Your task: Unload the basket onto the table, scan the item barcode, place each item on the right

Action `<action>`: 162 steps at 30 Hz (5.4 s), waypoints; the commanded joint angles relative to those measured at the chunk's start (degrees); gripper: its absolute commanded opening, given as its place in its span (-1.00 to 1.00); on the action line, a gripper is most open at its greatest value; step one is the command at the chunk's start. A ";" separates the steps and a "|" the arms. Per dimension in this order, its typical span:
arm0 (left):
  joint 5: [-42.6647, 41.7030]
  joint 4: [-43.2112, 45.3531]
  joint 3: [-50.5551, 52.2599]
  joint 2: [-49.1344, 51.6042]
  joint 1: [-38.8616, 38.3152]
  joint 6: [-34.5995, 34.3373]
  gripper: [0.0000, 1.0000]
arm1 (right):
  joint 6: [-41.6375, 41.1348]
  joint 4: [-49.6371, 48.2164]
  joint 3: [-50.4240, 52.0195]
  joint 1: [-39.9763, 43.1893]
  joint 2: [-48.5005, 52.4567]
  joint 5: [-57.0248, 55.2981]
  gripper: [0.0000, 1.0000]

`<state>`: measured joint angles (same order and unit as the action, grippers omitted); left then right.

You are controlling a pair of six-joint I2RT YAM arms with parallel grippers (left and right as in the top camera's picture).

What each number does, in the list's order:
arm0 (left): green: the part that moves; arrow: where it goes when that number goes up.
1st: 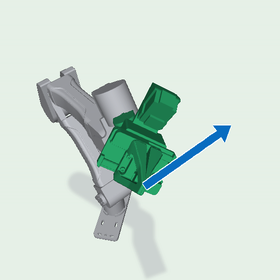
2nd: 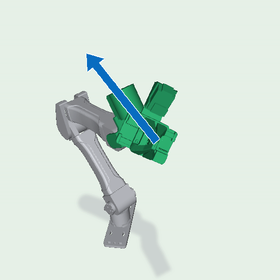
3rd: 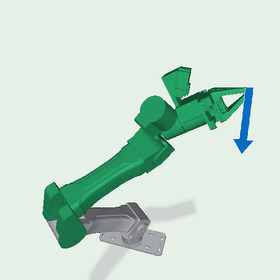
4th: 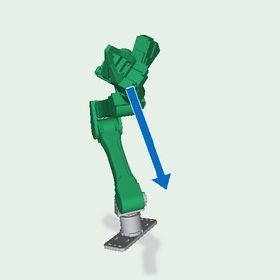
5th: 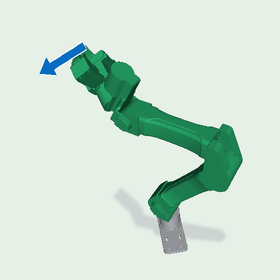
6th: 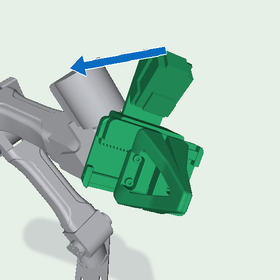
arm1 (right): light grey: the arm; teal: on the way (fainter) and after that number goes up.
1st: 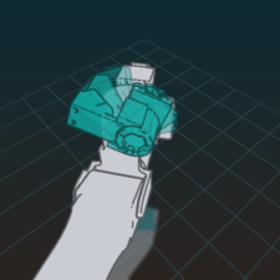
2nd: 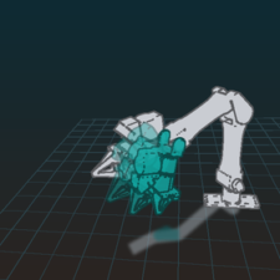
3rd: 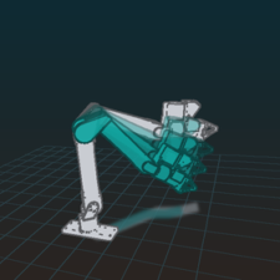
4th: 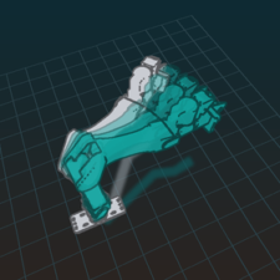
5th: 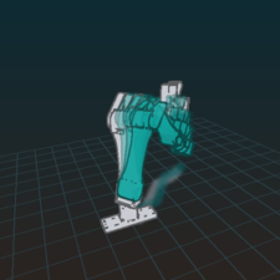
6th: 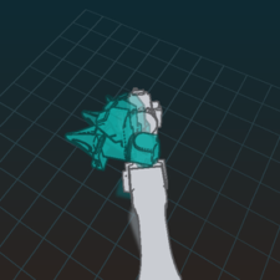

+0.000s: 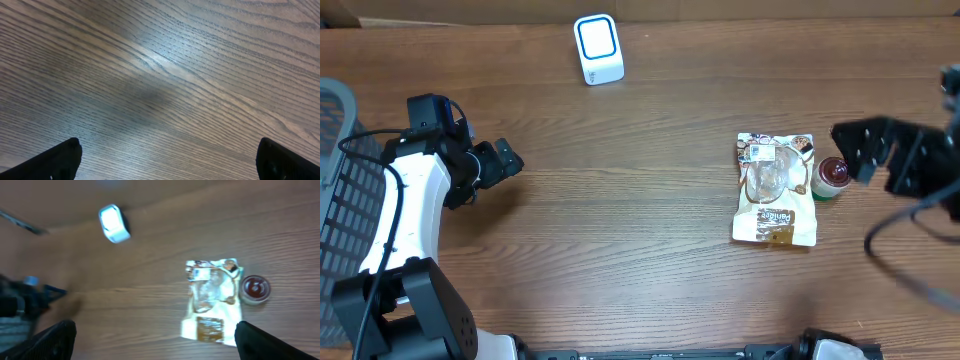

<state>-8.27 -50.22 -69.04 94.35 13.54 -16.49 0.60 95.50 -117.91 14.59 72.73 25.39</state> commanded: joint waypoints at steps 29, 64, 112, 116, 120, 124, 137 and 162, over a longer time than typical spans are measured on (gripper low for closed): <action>0.37 -0.11 -0.33 0.04 0.00 0.22 0.99 | -4.70 -59.01 58.51 -10.73 -44.50 -18.84 1.00; 0.37 -0.11 -0.35 0.04 0.00 0.22 0.99 | -5.46 -90.95 117.37 -18.75 -72.57 -18.93 1.00; 4.42 -0.33 2.64 -27.78 -5.46 0.24 0.99 | -5.51 -91.38 117.46 -18.75 -72.57 -18.51 1.00; 7.63 0.13 9.35 -36.92 -5.60 0.24 0.99 | -5.51 -91.36 117.46 -18.75 -72.57 -18.49 1.00; 7.63 10.08 22.05 -47.95 -5.60 1.57 0.99 | -5.51 -91.36 117.46 -18.75 -72.57 -18.49 1.00; 4.66 26.77 35.85 -59.98 -5.77 8.00 0.99 | -5.51 -91.36 117.46 -18.75 -72.57 -18.49 1.00; 3.26 51.78 63.43 -84.15 -7.78 17.92 0.99 | -5.51 -91.36 117.46 -18.75 -72.57 -18.49 1.00; 6.82 45.77 68.74 -94.09 -9.84 17.62 0.99 | -5.51 -91.36 117.46 -18.75 -72.57 -18.49 1.00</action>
<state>-2.07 -4.34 -0.54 0.97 4.10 0.21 -4.51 4.51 -1.06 -3.86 0.84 7.09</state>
